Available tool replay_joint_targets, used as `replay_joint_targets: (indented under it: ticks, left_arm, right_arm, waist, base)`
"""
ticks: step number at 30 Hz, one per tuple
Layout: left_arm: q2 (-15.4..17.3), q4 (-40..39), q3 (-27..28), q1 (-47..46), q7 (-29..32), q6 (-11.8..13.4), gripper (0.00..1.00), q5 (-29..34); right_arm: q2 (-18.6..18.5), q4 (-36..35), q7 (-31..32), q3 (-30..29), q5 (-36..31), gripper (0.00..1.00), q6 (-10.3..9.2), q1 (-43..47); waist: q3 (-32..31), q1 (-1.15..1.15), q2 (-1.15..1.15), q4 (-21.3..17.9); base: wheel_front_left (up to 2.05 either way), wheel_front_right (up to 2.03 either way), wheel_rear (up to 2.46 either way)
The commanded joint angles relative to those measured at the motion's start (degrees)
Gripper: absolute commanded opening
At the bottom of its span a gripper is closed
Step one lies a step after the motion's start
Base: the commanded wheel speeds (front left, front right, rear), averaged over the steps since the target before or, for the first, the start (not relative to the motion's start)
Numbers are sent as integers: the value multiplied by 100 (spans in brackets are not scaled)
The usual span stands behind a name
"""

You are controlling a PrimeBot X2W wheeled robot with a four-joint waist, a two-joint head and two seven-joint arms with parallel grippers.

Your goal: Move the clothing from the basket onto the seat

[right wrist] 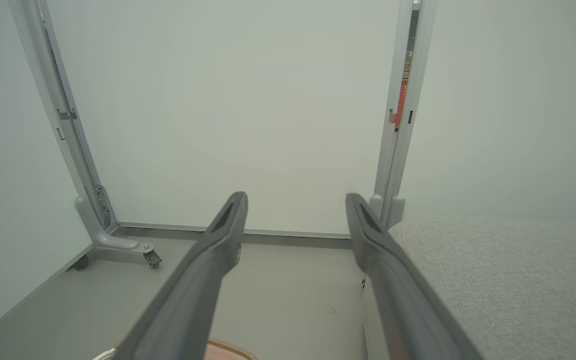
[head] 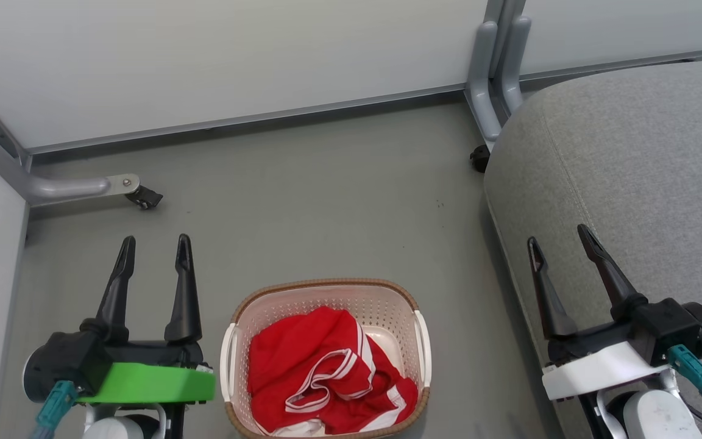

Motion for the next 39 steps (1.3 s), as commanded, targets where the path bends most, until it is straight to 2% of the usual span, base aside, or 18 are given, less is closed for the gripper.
replay_joint_targets:
  ticks: [1, 17, 24, 33, 39]
  left_arm:
    - [42, -45, 6, 58, -52, -13, 100, 158]
    - [46, 60, 50, 391, -215, 17, 100, 697]
    - [45, 144, 137, 417, -196, 26, 100, 477]
    - [45, 230, 87, 417, -195, -7, 100, 613]
    - [45, 307, -9, 290, -195, -22, 100, 591]
  right_arm:
    - [-32, -52, -58, 17, -143, 100, 0, 79]
    - [-39, -61, -212, 90, -750, 100, -1, 284]
    - [-37, -13, -209, 88, -664, 100, -1, 295]
    - [-37, 15, -210, 61, -589, 100, -1, 239]
    - [-35, -16, -209, 28, -558, 100, -1, 129]
  waist:
    - [-24, 0, 0, -12]
    - [-217, -1, 0, -45]
    - [-232, -1, 0, -62]
    - [-189, -1, 0, -104]
    - [82, -1, 0, -133]
  base:
    - [0, 0, 0]
    - [0, 0, 0]
    - [0, 0, 0]
    - [0, 0, 0]
    - [0, 0, 0]
